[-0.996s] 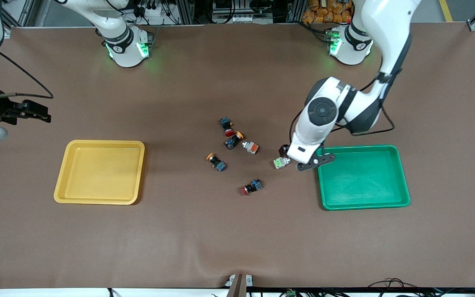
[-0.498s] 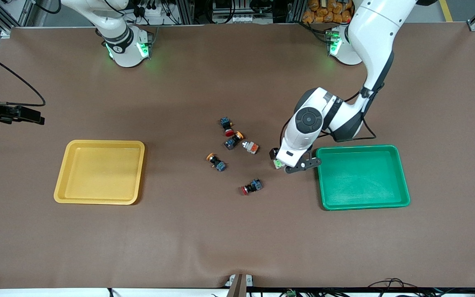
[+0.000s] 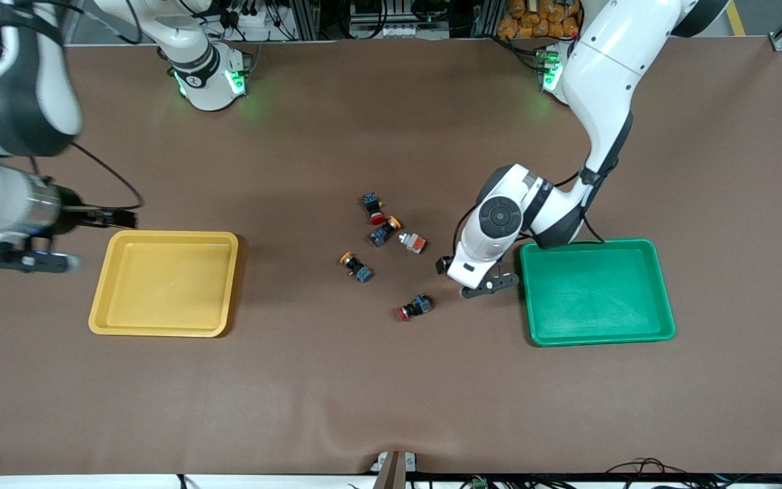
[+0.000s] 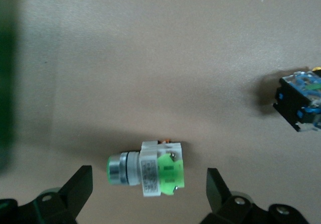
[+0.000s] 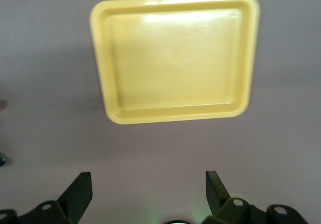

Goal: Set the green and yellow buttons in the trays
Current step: 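Reach the left gripper down and grasp the green-and-white button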

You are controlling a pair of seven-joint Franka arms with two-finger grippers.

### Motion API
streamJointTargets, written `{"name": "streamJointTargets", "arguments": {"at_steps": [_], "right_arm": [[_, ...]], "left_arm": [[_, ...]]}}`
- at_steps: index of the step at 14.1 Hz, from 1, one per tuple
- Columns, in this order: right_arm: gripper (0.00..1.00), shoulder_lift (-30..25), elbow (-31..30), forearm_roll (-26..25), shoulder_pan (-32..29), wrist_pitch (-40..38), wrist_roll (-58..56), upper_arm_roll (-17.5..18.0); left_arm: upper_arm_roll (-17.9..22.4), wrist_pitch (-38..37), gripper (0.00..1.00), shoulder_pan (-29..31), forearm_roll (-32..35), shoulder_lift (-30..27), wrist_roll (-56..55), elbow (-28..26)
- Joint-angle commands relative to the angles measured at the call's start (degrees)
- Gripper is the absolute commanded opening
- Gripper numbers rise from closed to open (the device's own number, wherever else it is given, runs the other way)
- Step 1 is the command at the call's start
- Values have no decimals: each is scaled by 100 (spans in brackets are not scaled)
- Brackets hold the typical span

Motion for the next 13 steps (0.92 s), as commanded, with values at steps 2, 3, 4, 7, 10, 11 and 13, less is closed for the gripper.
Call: {"name": "streamJointTargets", "arguments": {"at_steps": [2,3,4,7,10,11,13], "right_arm": [[100,142,122,58,816,73,112,-25],[100,178,122,110,940,231,104,-16],[100,265,122,224,967,302,86,-16],[100,564,113,908,976,574,-605,-16],[100,845,96,1121,1142,952,-1046,-7],[100,942,87,1112,1335,1145,-1283,-7],[100,1170,78,1112,1459,1348,-1609,-7]], "left_arm": [[8,100,75,-55,365,239,-22,105],[17,100,73,-55,366,239,-22,79],[17,100,68,-55,366,248,-22,70],[17,74,0,-46,366,239,-39,88],[34,-127,0,111,374,-67,109,123],[34,-355,0,225,366,-217,249,140],[34,-663,0,506,374,-498,565,149]]}}
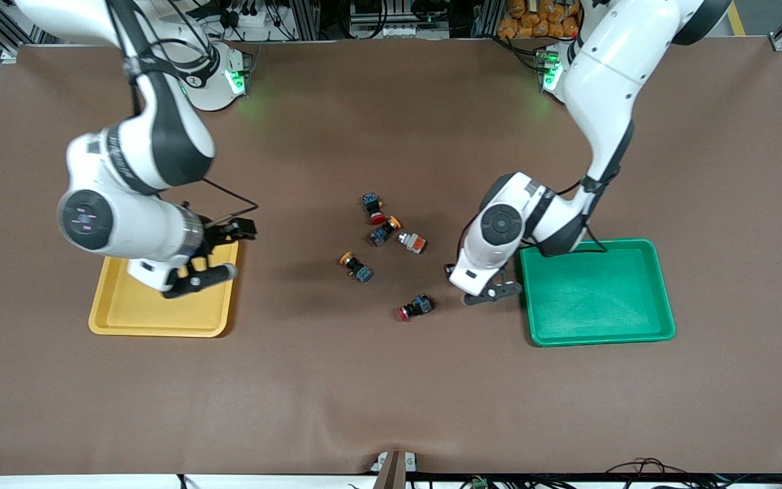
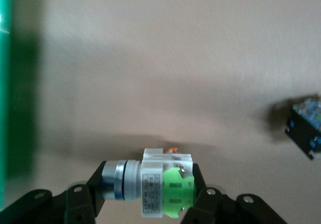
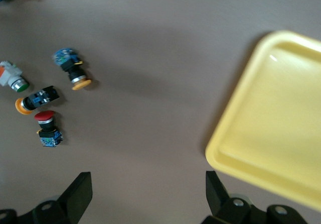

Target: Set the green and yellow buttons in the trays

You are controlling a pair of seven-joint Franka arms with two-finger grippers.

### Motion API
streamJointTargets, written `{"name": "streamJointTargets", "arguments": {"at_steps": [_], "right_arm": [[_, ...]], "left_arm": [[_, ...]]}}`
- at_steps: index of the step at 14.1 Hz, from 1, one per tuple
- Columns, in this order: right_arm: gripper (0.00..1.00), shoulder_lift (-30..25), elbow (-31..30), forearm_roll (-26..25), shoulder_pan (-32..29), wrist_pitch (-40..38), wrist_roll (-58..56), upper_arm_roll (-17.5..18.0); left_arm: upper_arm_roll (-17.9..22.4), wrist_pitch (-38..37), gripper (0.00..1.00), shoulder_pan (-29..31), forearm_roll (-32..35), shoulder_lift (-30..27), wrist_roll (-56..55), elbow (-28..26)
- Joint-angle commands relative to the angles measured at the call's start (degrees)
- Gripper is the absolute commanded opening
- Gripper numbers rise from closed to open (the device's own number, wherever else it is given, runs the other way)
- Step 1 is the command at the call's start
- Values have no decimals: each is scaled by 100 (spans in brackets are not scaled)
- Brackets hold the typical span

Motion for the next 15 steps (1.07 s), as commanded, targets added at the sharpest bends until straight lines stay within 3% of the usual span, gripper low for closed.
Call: {"name": "streamJointTargets", "arguments": {"at_steps": [1,7,10,12,15], "right_arm": [[100,293,67,82,311,226,-326,-26],[100,847,41,12,1259,1719,-283,-35],[100,1198,-64,12,1498,2378,-239,-35],[100,1383,-144,21,1612,2757,-47,-35],[100,1567,-144,-5,1709,3056,16,-35]], "left_arm": [[-13,-510,0,443,143,-560,500,-96],[-4,-837,0,1498,143,-614,2153,-167],[48,-793,0,1771,283,-421,2242,-140],[31,-766,0,1965,757,-298,2242,-114],[31,-722,0,2097,785,-245,2251,-114]]}}
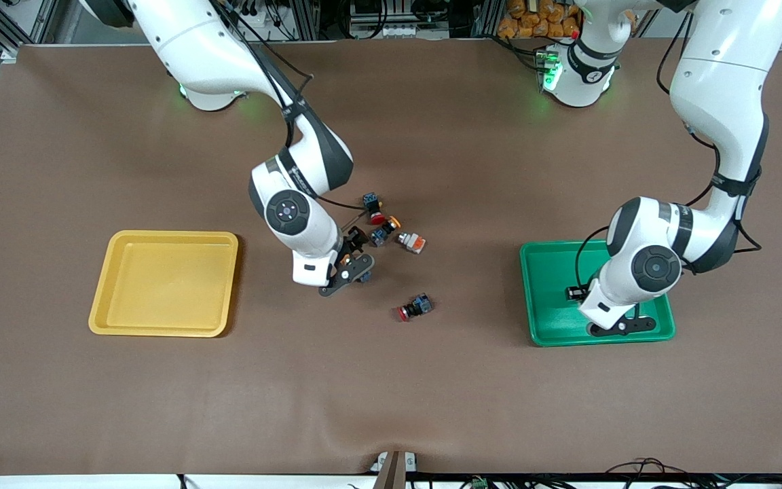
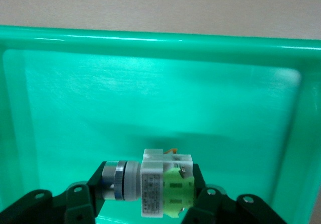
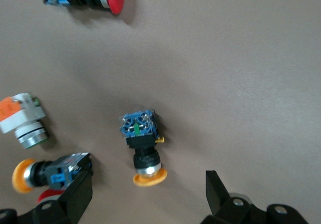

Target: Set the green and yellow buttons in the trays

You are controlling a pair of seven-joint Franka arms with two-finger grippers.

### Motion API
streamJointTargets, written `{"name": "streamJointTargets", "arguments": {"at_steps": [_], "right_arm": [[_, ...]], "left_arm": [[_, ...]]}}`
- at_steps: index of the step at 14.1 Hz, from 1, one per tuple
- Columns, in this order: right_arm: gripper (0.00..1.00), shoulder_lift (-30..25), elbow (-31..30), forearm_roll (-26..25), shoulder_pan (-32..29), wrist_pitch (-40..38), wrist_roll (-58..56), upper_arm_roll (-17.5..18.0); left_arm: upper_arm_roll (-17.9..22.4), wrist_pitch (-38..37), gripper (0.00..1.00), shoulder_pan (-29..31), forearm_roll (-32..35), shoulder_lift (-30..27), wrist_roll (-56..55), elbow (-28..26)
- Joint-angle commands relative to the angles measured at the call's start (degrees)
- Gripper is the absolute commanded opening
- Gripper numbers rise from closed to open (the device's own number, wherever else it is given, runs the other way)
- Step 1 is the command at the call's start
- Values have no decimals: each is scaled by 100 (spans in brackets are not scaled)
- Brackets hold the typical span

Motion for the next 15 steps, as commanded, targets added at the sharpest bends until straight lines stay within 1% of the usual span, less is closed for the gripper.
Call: {"name": "streamJointTargets", "arguments": {"at_steps": [1,2,3,4,7,8,9,11,12,13,14,15], "right_arm": [[100,140,2,-10,97,291,111,-55],[100,254,2,-10,115,483,119,-46],[100,351,2,-1,202,659,137,-55],[100,430,2,-10,299,731,233,-63],[100,475,-6,-88,317,731,278,-81],[98,544,2,-141,309,766,286,-81],[91,580,-6,-151,317,915,286,-81],[68,642,-6,-168,343,1013,286,-90],[53,650,2,-264,318,1021,278,-90],[25,650,2,-395,274,1013,278,-99],[4,642,11,-397,221,1004,278,-99],[0,624,63,-397,125,952,295,-99]], "left_arm": [[-36,19,8,70,142,26,1,42],[-36,28,58,87,159,26,19,42],[-44,37,100,114,142,9,80,42],[-53,37,100,123,107,-17,124,33],[-97,37,100,123,81,-61,116,77],[-106,20,100,114,63,-140,98,94],[-123,2,100,105,-42,-184,55,103],[-263,-7,100,9,-777,-281,-138,147],[-368,-7,100,-35,-998,-273,-374,226],[-448,-16,100,-166,-1035,-255,-707,226],[-466,-16,100,-394,-1036,-220,-1180,235],[-458,-7,100,-657,-1036,-159,-1646,244]]}}
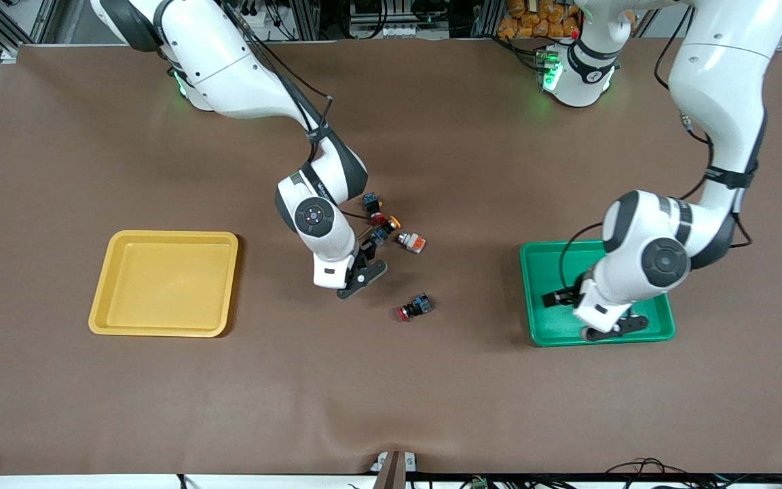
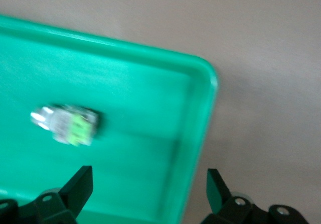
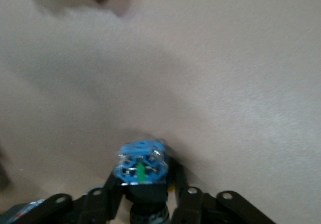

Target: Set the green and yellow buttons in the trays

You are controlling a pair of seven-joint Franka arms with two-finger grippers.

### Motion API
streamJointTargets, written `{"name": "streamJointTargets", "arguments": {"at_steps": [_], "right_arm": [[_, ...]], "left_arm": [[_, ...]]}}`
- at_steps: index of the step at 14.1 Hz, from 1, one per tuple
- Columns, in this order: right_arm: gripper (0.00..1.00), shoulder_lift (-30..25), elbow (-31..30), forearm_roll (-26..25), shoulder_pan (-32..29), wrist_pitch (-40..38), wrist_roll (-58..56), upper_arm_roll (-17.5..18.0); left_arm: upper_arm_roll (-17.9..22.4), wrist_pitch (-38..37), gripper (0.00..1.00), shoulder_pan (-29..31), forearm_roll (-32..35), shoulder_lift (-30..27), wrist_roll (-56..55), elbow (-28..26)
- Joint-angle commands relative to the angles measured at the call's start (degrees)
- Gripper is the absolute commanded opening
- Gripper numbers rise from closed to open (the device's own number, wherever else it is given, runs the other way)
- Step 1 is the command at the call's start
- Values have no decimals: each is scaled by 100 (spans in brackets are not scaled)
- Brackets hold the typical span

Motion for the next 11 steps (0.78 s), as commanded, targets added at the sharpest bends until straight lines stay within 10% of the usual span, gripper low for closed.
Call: {"name": "streamJointTargets", "arguments": {"at_steps": [1,11], "right_arm": [[0,-57,77,-111,-258,-42,75,-1],[0,-1094,42,-137,-1541,-2141,13,-185]], "left_arm": [[24,-14,100,-683,-98,134,-1176,51],[24,231,100,-2187,-124,574,-4069,298]]}}
